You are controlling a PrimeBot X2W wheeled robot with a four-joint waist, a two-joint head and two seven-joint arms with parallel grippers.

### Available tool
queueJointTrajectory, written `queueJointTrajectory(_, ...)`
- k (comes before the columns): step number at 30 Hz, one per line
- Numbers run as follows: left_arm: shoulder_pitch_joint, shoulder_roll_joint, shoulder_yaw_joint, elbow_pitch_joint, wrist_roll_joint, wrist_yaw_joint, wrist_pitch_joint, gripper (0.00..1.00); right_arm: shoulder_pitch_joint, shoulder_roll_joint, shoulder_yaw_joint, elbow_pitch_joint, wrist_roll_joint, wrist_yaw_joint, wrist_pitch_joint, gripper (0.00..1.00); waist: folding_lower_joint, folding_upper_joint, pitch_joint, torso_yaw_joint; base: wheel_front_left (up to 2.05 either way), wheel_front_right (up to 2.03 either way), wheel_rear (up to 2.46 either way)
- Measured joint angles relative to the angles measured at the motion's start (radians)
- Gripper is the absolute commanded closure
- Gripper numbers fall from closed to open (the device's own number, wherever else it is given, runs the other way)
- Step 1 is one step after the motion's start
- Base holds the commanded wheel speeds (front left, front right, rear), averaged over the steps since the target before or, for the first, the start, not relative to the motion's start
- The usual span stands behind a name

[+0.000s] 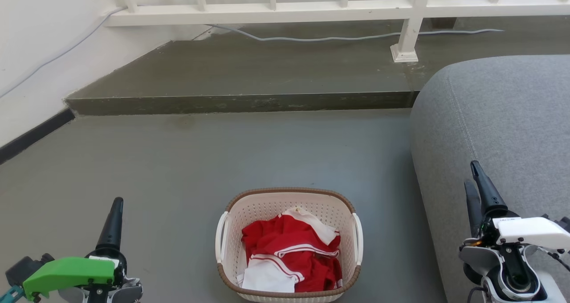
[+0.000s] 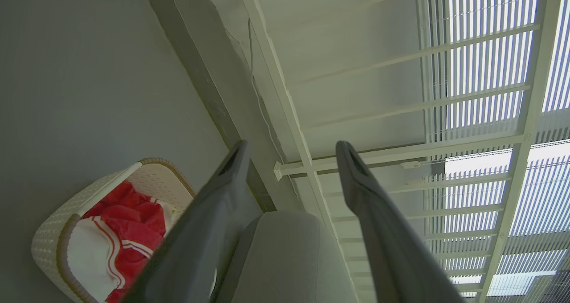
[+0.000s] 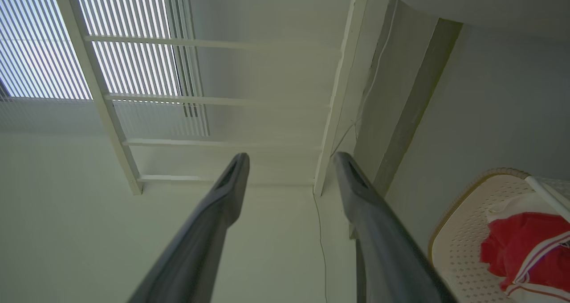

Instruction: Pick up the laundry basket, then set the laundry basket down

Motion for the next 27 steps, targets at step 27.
queueJointTrajectory(27, -0.002, 0.055, -0.063, -0.042, 0.478, 0.035, -0.091, 0.00, -0.044, -0.091, 0.163, -0.018, -0.453, -0.021, -0.096, 0.00, 0.0000, 0.0000, -0.005, -0.004, 0.00, 0.00, 0.00)
